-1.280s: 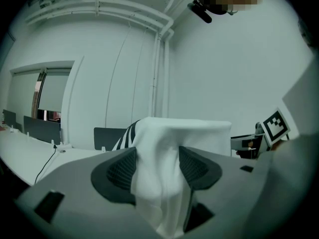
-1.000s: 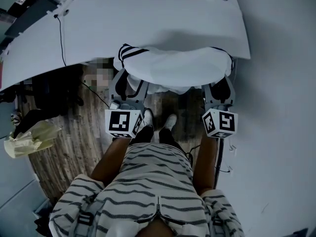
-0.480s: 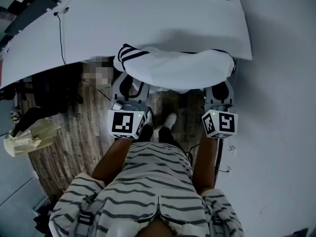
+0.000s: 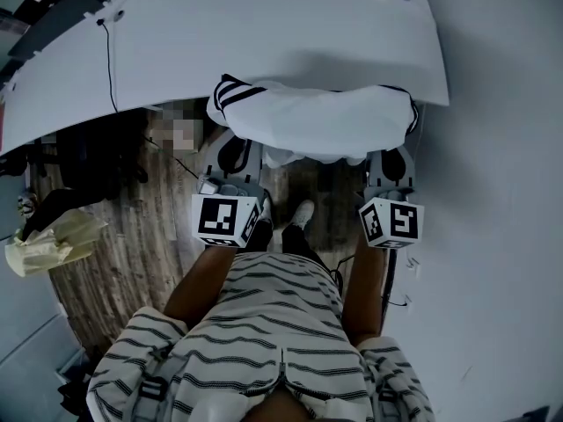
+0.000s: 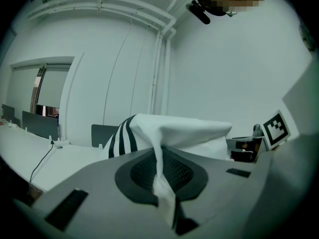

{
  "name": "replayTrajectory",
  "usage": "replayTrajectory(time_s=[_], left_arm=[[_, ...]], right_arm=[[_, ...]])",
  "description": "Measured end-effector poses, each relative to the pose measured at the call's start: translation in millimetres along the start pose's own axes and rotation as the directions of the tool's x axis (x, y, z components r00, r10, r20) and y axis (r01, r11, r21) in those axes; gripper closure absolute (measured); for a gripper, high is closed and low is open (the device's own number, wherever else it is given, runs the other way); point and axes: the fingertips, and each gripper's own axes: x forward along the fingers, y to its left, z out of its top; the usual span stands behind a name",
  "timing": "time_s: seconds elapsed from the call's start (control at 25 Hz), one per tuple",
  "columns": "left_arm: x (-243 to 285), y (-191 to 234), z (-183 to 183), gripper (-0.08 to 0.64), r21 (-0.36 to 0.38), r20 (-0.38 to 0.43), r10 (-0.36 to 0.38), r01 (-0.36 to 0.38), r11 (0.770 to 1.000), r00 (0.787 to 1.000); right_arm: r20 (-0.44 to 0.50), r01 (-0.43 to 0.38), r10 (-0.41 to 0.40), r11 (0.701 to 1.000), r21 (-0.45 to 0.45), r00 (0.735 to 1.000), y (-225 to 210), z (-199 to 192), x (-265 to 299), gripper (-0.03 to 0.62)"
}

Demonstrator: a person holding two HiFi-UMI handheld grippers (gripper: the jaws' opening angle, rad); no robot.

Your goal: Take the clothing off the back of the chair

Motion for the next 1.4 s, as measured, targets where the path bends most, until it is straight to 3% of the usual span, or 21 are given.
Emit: replayTrajectory(time_s=[0.8, 1.4], left_arm=[[-34.5, -12.7, 15.9, 0.528, 0.011, 0.041, -0.013, 0.013, 1.0, 0.999], [-52.9, -25.9, 58.3, 0.528, 0.025, 0.125, -0.038, 0.035, 0.999, 0.991]], right_arm=[[0.061, 0.062, -0.063, 0.998, 0.018, 0.996, 2.1, 21.2, -44.3, 0.567], [0.144, 0.04, -0.037, 0.999, -0.016, 0.989, 22.0, 65.2, -62.8, 0.568]])
